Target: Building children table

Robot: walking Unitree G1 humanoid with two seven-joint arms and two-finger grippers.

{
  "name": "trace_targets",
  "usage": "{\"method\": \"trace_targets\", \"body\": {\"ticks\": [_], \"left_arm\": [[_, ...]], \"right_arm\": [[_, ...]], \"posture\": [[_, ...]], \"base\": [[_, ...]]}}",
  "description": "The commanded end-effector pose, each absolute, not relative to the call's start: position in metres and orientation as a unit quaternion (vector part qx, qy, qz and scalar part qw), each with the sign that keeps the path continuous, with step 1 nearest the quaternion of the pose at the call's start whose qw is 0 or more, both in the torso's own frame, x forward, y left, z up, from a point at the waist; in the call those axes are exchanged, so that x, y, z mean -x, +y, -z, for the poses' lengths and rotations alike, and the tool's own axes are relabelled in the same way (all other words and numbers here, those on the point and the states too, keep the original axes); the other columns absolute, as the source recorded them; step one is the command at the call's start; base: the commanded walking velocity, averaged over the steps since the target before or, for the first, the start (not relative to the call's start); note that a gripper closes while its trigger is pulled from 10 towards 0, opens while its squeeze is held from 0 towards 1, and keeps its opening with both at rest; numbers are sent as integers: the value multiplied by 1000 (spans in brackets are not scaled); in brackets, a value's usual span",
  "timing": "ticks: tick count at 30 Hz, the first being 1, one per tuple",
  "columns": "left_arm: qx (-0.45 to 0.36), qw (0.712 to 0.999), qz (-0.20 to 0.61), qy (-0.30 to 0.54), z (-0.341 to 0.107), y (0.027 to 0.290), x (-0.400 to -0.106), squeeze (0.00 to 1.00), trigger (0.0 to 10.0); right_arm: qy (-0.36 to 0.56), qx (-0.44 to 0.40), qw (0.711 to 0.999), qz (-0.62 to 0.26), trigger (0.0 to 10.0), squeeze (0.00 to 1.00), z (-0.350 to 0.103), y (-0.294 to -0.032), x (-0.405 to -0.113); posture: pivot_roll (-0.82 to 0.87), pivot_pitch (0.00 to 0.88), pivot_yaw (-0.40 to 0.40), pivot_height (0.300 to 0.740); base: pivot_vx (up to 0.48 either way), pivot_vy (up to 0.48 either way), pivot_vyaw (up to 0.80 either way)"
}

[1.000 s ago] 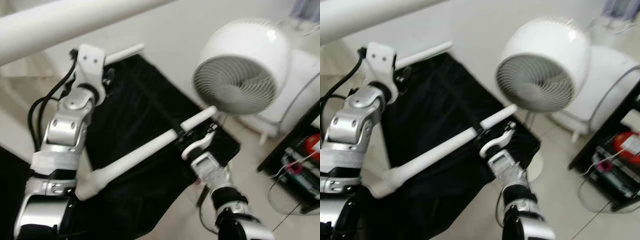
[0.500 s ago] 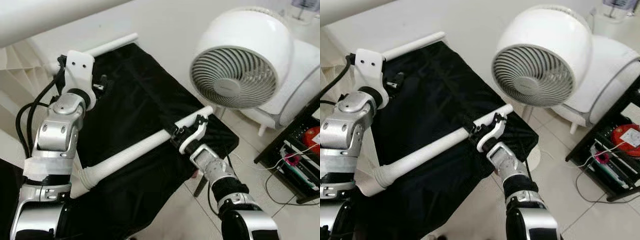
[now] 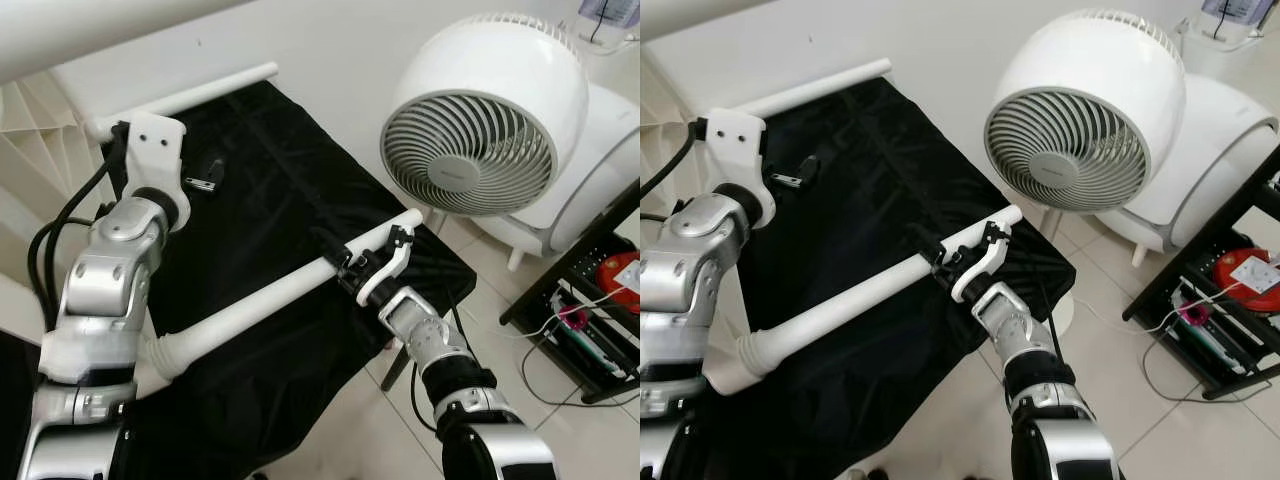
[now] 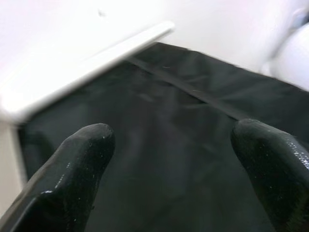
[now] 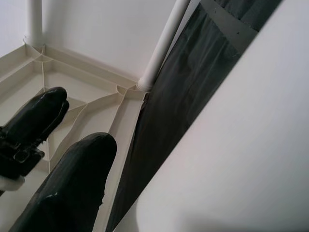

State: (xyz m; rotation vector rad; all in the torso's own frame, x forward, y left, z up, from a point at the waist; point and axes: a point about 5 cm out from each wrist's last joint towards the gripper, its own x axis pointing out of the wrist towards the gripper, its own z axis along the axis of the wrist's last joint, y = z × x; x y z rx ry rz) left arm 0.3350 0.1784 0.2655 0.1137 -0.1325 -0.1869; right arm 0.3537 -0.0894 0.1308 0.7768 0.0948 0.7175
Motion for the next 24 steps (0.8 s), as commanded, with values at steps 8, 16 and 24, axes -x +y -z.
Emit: {"method": "trace_targets", "body": {"ticks": [8, 16, 24], "left_arm": [[-40, 979, 185, -75, -247, 192, -309, 0, 10000], [-25, 948, 317, -22, -203, 183, -278, 0, 10000], [-22, 911, 410, 25, -168, 162, -256, 0, 10000]], "right_arm": [[185, -367, 881, -236, 10000, 0, -60, -120, -328], [185, -361, 882, -239, 10000, 0, -61, -121, -329], [184, -357, 884, -238, 10000, 0, -62, -122, -331]], "posture": [[53, 187, 38, 740], [47, 177, 28, 740], [29, 174, 22, 740]], "base": [[0, 0, 0], [0, 0, 0], [0, 0, 0]]}}
